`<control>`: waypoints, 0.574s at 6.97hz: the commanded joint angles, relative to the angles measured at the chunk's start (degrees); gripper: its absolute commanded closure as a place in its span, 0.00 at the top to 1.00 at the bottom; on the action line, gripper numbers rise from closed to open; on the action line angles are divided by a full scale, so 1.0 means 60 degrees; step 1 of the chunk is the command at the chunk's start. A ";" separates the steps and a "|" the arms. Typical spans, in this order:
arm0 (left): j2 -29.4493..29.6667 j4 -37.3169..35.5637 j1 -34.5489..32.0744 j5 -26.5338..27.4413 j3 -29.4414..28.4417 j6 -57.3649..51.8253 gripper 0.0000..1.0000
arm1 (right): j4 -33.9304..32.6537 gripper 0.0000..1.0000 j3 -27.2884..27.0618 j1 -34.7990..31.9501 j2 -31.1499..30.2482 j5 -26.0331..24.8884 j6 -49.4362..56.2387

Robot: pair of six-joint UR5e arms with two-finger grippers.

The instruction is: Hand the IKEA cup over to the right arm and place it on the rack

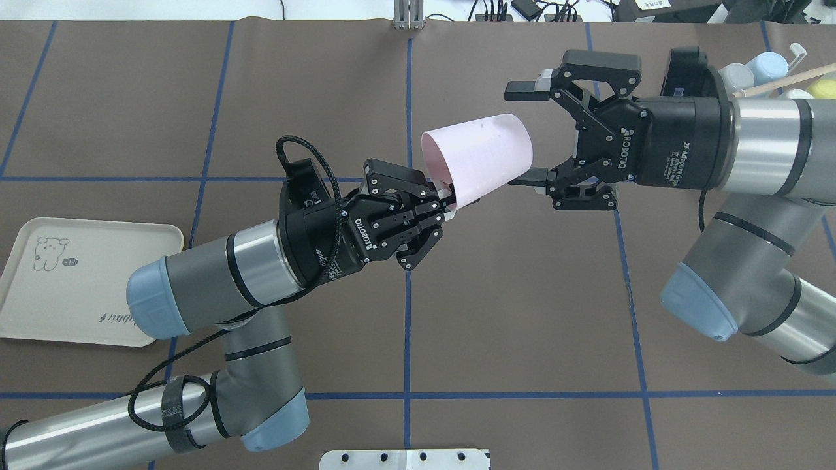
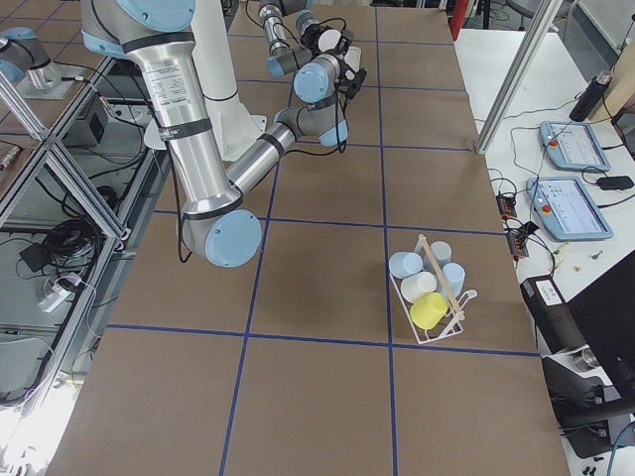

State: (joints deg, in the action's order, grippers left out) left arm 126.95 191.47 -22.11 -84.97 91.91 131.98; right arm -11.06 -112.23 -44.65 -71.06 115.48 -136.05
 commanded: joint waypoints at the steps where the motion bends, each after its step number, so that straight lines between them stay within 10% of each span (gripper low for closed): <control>1: 0.0008 -0.0007 0.0009 -0.0003 -0.0040 0.0033 0.00 | 0.0012 1.00 -0.0002 0.0001 -0.0022 0.0002 -0.0015; 4: 0.0125 -0.0007 0.0009 0.0012 -0.0098 0.0048 0.00 | 0.0012 1.00 -0.0031 0.0001 -0.0051 -0.0013 -0.0015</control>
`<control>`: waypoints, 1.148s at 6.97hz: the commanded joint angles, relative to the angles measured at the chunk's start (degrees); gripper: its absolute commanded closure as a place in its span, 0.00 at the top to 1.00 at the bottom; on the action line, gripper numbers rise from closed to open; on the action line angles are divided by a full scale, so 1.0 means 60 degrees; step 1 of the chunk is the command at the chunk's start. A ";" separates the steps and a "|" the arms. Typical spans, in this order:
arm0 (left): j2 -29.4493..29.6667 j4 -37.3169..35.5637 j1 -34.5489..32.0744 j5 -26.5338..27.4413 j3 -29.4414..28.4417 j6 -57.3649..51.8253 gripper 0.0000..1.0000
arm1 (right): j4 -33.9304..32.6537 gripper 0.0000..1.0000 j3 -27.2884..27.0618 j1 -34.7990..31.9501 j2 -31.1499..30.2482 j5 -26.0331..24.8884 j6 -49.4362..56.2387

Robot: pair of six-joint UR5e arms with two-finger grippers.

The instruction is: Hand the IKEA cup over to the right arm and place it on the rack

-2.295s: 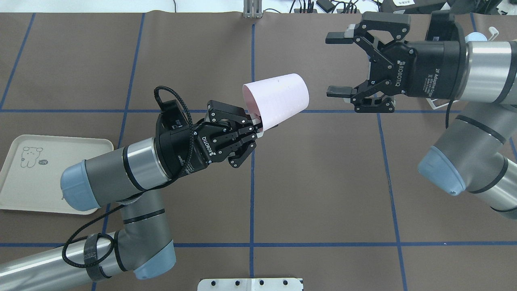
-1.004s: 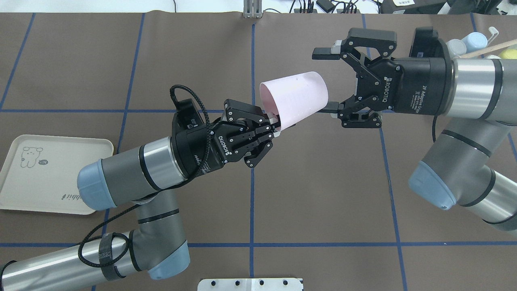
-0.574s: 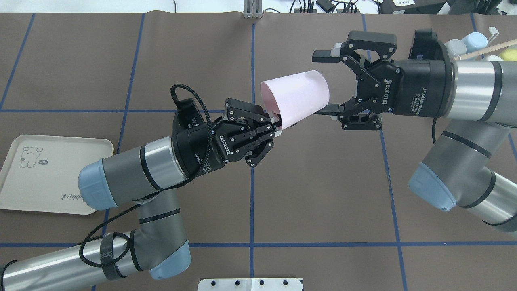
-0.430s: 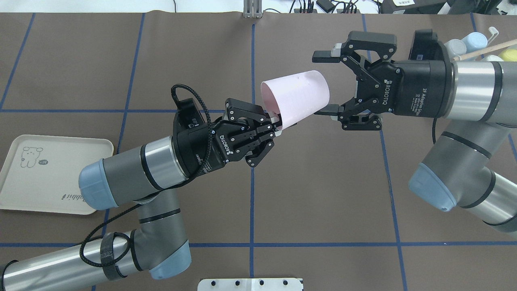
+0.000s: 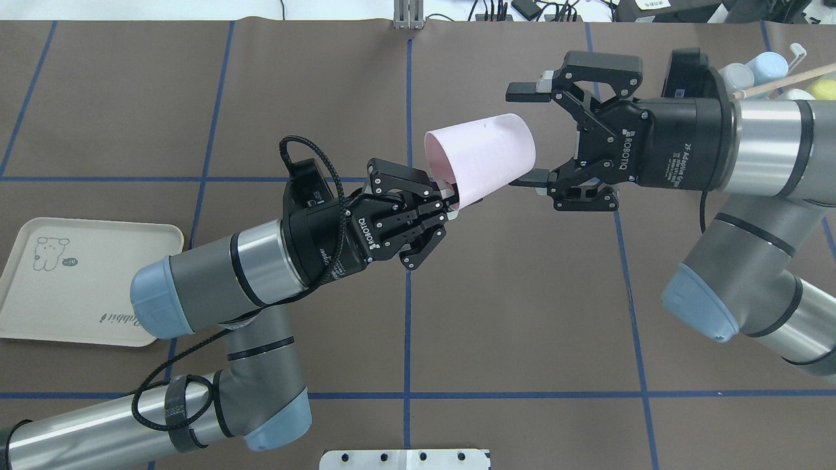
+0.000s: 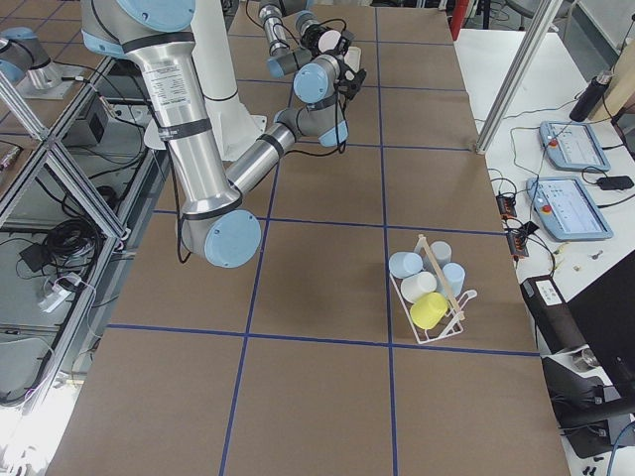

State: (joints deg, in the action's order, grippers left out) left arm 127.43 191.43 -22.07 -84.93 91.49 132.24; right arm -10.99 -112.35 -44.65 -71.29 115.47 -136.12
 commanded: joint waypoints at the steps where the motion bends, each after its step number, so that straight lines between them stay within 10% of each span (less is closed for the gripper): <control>1: 0.0074 -0.0044 0.0001 0.0004 -0.0028 0.0006 0.00 | 0.0000 1.00 -0.0011 0.0000 -0.0027 0.0003 -0.0003; 3: 0.0089 -0.0074 0.0001 0.0004 -0.0028 -0.0009 0.00 | 0.0000 0.97 -0.0026 0.0014 -0.0027 0.0003 -0.0047; 6: 0.0133 -0.0088 -0.0013 0.0004 -0.0087 -0.0009 0.00 | 0.0102 0.12 -0.0026 0.0000 -0.0042 0.0003 -0.0267; 8: 0.0133 -0.0103 -0.0013 -0.0010 -0.0101 -0.0009 0.29 | 0.0293 0.00 0.0004 0.0014 -0.0115 -0.0012 -0.0282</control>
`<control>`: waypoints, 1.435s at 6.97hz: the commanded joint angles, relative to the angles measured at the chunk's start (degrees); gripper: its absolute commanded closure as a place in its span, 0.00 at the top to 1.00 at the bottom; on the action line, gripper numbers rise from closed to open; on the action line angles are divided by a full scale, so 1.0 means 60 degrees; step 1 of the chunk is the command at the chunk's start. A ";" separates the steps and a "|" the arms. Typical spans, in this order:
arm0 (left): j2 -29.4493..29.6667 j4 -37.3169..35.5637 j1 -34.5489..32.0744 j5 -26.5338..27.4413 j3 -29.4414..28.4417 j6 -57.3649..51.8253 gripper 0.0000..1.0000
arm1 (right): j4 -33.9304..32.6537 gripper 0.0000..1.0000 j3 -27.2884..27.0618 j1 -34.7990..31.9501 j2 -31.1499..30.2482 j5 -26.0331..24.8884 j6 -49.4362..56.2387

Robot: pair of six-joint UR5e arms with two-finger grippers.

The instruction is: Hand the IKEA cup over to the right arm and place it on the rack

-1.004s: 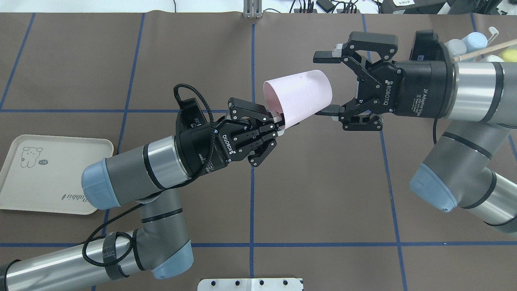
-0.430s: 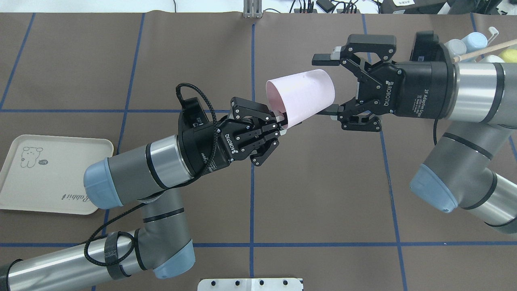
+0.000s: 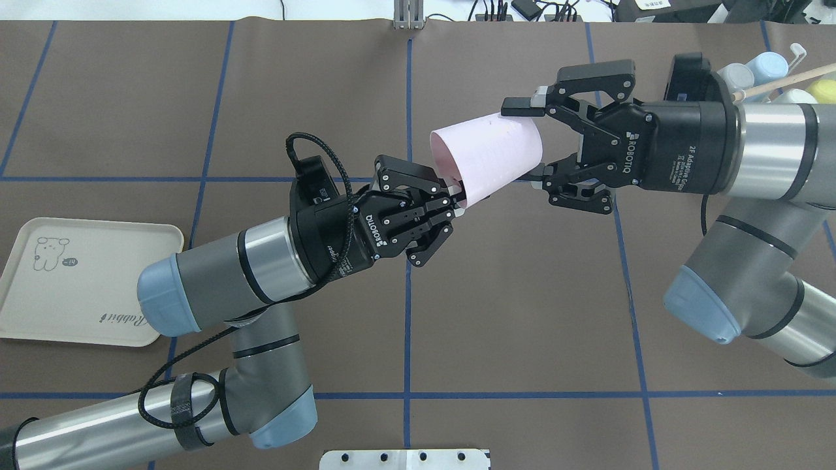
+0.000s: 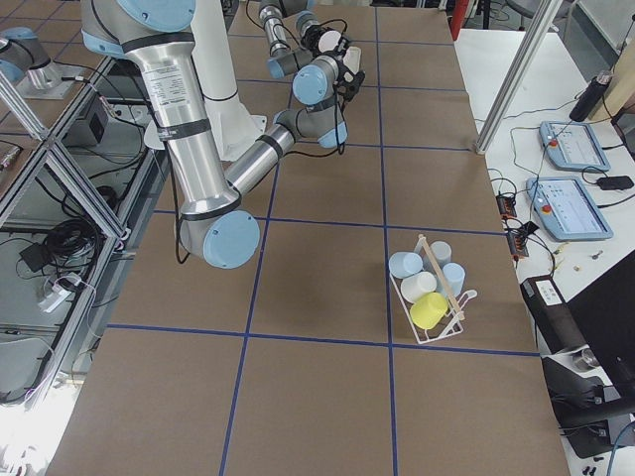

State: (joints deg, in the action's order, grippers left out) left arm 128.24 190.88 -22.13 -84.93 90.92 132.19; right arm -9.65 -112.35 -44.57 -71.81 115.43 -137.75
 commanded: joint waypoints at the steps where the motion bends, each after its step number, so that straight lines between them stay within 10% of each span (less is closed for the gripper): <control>1: -0.0001 -0.0025 -0.0002 -0.0010 -0.0007 -0.0058 0.49 | 0.0071 0.00 0.0003 0.0002 -0.0044 -0.0005 -0.0010; 10: -0.0147 -0.0098 -0.0119 -0.0069 0.0037 -0.0190 0.62 | 0.0847 0.00 0.0585 -0.1690 -0.1303 0.0082 0.0892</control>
State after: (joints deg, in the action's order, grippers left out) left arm 127.50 190.40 -22.72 -85.33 91.13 131.12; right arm -4.19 -110.98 -50.10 -78.33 115.57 -135.68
